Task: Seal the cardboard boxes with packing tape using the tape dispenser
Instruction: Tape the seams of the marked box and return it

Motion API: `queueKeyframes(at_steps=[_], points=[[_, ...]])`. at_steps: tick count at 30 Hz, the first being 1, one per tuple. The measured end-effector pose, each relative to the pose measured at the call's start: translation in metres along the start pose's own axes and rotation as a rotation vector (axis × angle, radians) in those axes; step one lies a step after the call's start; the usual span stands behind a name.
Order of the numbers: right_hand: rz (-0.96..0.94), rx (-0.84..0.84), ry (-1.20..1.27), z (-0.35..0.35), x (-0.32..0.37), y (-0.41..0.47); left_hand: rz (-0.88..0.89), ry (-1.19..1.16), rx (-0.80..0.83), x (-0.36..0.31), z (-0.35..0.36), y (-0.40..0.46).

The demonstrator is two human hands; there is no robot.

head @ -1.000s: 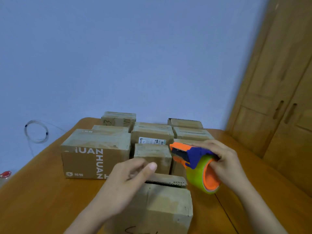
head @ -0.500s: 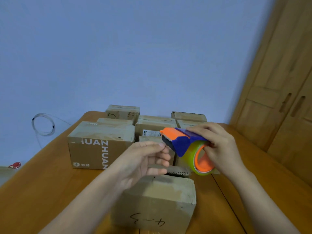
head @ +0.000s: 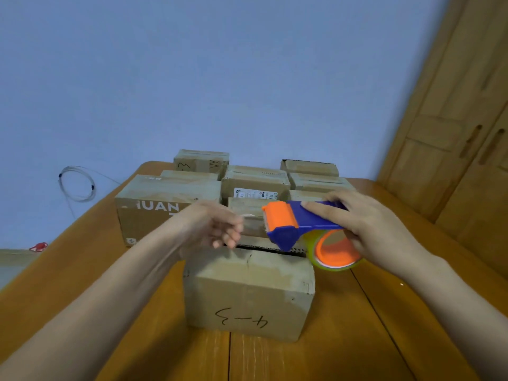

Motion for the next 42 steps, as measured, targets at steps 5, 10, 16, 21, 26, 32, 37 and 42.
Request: queueKeyframes(at_steps=[5, 10, 16, 21, 26, 32, 37, 42], points=[[0.142, 0.096, 0.027, -0.003, -0.038, -0.053, -0.012, 0.068, -0.178, 0.022, -0.065, -0.016], [0.188, 0.139, 0.109, 0.003, -0.039, -0.082, -0.063, 0.071, -0.156, 0.039, -0.071, -0.018], [0.241, 0.150, 0.095, 0.000, -0.042, -0.097, -0.036, 0.057, -0.217, 0.042, -0.081, -0.024], [0.312, 0.110, 0.044, -0.014, -0.061, -0.111, 0.034, -0.077, -0.252, 0.030, -0.099, -0.032], [0.322, 0.105, 0.040, -0.012, -0.055, -0.115, 0.091, -0.358, -0.250, 0.017, -0.082, -0.029], [0.320, 0.071, -0.008, -0.019, -0.053, -0.119, 0.069, -0.683, -0.126, 0.036, -0.056, -0.015], [0.353, 0.061, 0.030, -0.018, -0.059, -0.127, 0.069, -0.811, 0.046, 0.053, -0.050, -0.007], [0.339, 0.045, 0.020, -0.015, -0.055, -0.123, 0.136, -0.849, 0.038, 0.066, -0.052, -0.003]])
Point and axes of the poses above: each hand's wrist, its own y-axis towards the middle knuckle, its own z-axis out of the palm, x = y × z, the point moved 6 cm from there along y, towards the middle knuckle, and after that the axes turned 3 degrees about -z, right-handed, at the moved point
